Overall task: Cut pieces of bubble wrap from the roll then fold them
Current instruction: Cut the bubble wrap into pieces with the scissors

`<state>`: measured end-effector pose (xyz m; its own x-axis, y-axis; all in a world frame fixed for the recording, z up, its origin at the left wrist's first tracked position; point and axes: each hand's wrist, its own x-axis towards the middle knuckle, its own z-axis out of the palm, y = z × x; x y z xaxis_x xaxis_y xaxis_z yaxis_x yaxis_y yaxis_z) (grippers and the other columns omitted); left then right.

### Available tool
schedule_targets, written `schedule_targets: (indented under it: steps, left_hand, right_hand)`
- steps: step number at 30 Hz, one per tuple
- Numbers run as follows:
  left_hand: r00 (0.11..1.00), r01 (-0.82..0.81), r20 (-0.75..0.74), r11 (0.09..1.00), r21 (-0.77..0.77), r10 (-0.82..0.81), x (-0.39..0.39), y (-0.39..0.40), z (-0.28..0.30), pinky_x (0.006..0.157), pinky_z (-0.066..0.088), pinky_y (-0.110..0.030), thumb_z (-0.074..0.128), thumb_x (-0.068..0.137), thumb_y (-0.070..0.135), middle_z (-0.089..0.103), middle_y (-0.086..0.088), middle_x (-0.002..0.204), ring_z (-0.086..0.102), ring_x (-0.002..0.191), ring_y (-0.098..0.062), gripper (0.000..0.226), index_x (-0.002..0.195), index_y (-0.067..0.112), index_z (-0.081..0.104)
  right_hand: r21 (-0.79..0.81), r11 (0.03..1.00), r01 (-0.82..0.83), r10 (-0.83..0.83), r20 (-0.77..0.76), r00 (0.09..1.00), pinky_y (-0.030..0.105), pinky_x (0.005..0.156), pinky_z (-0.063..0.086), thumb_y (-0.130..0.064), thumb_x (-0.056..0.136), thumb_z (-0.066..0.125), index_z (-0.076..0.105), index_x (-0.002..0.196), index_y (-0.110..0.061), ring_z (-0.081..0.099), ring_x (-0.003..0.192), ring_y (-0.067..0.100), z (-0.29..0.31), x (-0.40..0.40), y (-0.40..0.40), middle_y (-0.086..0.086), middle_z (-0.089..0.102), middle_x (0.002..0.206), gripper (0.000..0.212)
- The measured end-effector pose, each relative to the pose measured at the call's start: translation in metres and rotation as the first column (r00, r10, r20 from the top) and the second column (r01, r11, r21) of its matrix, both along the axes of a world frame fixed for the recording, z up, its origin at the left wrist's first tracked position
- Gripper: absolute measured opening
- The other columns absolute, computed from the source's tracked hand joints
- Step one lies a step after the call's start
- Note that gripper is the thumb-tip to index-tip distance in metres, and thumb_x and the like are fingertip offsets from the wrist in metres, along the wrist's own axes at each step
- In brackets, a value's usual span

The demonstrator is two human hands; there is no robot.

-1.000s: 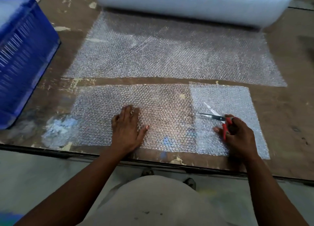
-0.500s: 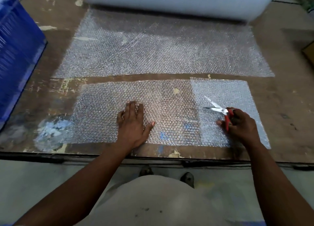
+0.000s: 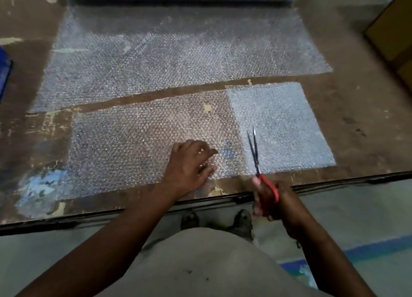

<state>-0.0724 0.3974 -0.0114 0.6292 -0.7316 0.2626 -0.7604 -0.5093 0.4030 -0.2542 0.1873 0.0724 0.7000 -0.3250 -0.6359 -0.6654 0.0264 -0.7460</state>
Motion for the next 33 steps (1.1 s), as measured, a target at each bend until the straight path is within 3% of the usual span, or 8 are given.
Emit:
schedule_targets:
  steps: [4,7,13,16,21,24,27,33]
  left_hand:
    - [0.984,0.177,-0.005,0.981,-0.082,-0.178,-0.016,-0.03,-0.006,0.084,0.043,-0.042,0.078,0.09,0.049,0.067,0.003,0.116,0.061,0.106,-0.025,0.03,0.111,0.028,0.081]
    - [0.979,0.206,0.01,0.977,-0.058,-0.206,-0.022,-0.04,-0.008,0.089,0.039,-0.042,0.078,0.09,0.054,0.066,0.002,0.124,0.057,0.116,-0.024,0.029,0.103,0.029,0.082]
    - [0.984,0.177,-0.035,0.984,0.006,-0.176,-0.027,-0.055,-0.001,0.092,0.035,-0.044,0.086,0.086,0.045,0.064,0.002,0.13,0.055,0.123,-0.027,0.02,0.101,0.033,0.083]
    - [0.987,0.159,-0.044,0.986,0.043,-0.157,-0.027,-0.059,0.002,0.093,0.034,-0.043,0.088,0.083,0.045,0.065,0.003,0.13,0.055,0.124,-0.027,0.018,0.096,0.033,0.084]
    - [0.986,0.16,0.03,0.984,0.078,-0.163,-0.031,-0.059,0.001,0.094,0.031,-0.043,0.086,0.085,0.042,0.065,0.006,0.132,0.055,0.126,-0.027,0.011,0.091,0.033,0.084]
    - [0.98,0.174,0.094,0.984,0.048,-0.178,-0.034,-0.06,0.0,0.094,0.033,-0.043,0.085,0.087,0.034,0.066,0.006,0.131,0.055,0.125,-0.026,0.008,0.089,0.027,0.083]
    - [0.974,0.175,0.143,0.984,0.029,-0.177,-0.037,-0.063,-0.001,0.094,0.036,-0.044,0.076,0.091,0.032,0.067,0.005,0.13,0.054,0.124,-0.024,0.011,0.087,0.023,0.082]
    - [0.98,0.147,0.138,0.989,0.004,-0.146,-0.039,-0.067,0.001,0.093,0.037,-0.045,0.065,0.094,0.034,0.064,0.002,0.13,0.057,0.124,-0.026,0.021,0.085,0.023,0.08]
  right_hand:
    - [0.326,0.945,-0.03,0.05,-0.054,0.997,0.025,0.041,0.01,-0.073,0.071,0.077,0.061,0.07,-0.009,0.055,0.039,0.023,-0.025,-0.039,0.013,0.02,0.055,0.056,0.067]
    - [0.441,0.896,0.052,-0.021,-0.075,0.997,0.024,0.039,0.006,-0.072,0.059,0.089,0.059,0.073,-0.008,0.05,0.038,0.019,-0.034,-0.056,0.013,0.016,0.05,0.057,0.072]
    - [0.389,0.921,0.019,0.014,-0.082,0.997,0.03,0.046,0.005,-0.082,0.052,0.088,0.058,0.067,-0.01,0.049,0.036,0.018,-0.035,-0.071,0.002,0.017,0.055,0.056,0.08]
    - [0.377,0.926,-0.002,0.04,-0.092,0.995,0.024,0.04,0.01,-0.084,0.049,0.087,0.06,0.067,-0.011,0.046,0.036,0.016,-0.034,-0.075,-0.003,0.014,0.056,0.057,0.08]
    - [0.4,0.916,-0.022,0.064,-0.093,0.994,0.023,0.039,0.012,-0.079,0.061,0.084,0.059,0.06,-0.014,0.038,0.034,0.012,-0.037,-0.086,-0.008,0.008,0.053,0.054,0.07]
    - [0.448,0.894,0.021,0.024,-0.094,0.995,0.034,0.05,0.008,-0.071,0.069,0.083,0.058,0.062,-0.015,0.036,0.041,0.014,-0.041,-0.087,-0.008,0.007,0.049,0.057,0.061]
    - [0.501,0.86,0.096,-0.035,-0.13,0.991,0.047,0.065,0.002,-0.068,0.064,0.092,0.059,0.066,-0.014,0.035,0.051,0.019,-0.046,-0.082,-0.003,0.011,0.046,0.063,0.064]
    - [0.457,0.888,0.044,0.011,-0.116,0.993,0.037,0.054,0.004,-0.077,0.055,0.091,0.058,0.064,-0.01,0.035,0.039,0.013,-0.044,-0.077,-0.004,0.011,0.048,0.058,0.076]
